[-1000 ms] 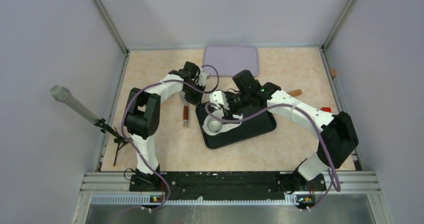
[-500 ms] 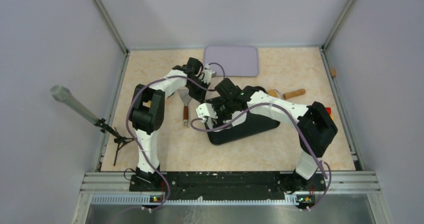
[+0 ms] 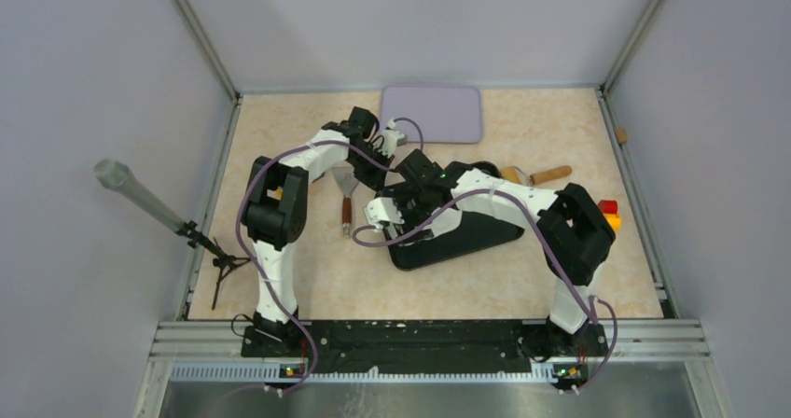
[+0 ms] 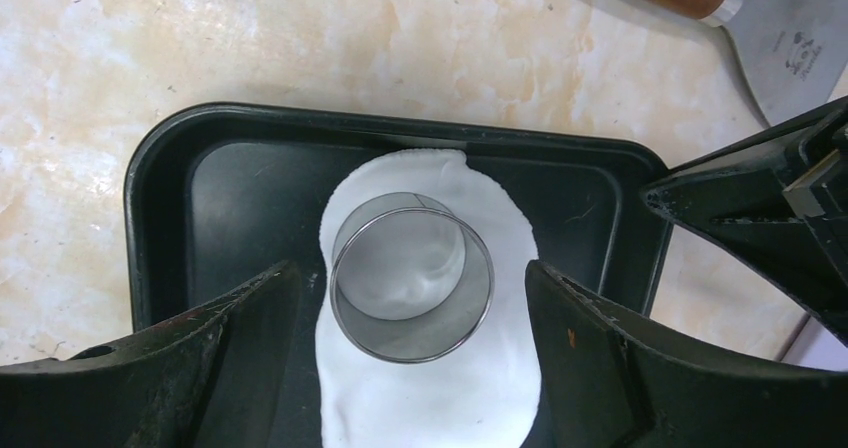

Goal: Roll out the dumpling wrappers from the dough
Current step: Press the dumpling wrapper on the work surface.

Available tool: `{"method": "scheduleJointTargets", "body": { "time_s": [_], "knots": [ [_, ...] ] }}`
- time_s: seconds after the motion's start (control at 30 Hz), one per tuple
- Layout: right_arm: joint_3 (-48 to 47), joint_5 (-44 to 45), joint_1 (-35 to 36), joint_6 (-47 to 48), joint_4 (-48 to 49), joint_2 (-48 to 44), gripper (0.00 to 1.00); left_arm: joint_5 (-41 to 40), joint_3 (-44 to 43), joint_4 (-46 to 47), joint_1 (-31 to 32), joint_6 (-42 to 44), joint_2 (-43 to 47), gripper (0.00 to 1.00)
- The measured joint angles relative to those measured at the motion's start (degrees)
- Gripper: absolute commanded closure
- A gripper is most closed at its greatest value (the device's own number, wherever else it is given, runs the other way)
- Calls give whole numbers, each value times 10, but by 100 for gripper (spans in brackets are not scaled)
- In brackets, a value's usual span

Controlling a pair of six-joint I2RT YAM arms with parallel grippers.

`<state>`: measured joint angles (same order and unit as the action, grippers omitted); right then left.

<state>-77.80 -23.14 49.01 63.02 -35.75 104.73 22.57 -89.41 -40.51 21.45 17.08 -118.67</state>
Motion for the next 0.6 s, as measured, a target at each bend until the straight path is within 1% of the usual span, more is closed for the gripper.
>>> {"method": "scheduleJointTargets", "body": {
  "time_s": [0.3,0.6],
  "knots": [
    [0,6,-1,-1,9,23,20,2,0,0,0,3,0,100],
    [0,6,-21,-9,10,32,23,3,1,2,0,2,0,100]
  ]
}}
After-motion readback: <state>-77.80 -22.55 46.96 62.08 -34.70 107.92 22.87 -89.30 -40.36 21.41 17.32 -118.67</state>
